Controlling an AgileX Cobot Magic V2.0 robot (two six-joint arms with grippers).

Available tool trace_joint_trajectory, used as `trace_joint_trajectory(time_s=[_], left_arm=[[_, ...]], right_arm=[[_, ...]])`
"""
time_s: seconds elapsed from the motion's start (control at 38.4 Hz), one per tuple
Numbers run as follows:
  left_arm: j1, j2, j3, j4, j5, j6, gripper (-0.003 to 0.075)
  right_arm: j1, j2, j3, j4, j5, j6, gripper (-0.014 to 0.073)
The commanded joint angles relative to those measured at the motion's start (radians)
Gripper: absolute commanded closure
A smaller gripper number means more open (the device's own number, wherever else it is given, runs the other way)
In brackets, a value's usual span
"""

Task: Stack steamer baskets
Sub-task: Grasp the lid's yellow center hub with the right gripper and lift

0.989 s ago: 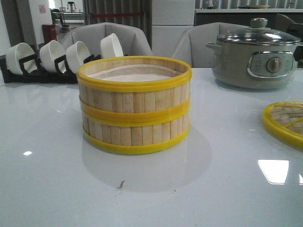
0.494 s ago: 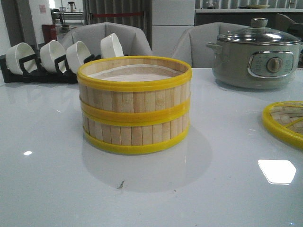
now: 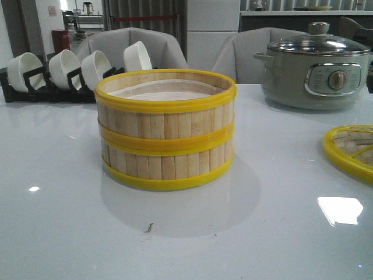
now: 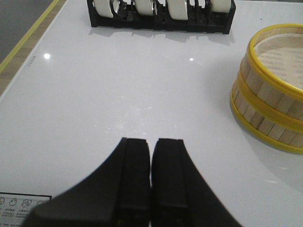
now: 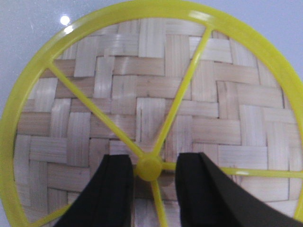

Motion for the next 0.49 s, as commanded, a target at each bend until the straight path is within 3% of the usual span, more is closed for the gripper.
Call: trace_joint_trajectory(time_s=[0.0, 0.47], left_arm=[[-0.008, 0.009, -0.029, 0.004, -0.075, -0.007, 0.0633], [-0.008, 0.009, -0.029, 0.004, -0.075, -0.007, 0.0633]], right_arm=[[-0.001, -0.045, -0.035, -0.009, -0.06, -0.006, 0.0252], [0.0, -0.024, -0.035, -0.009, -0.071, -0.006, 0.0252]])
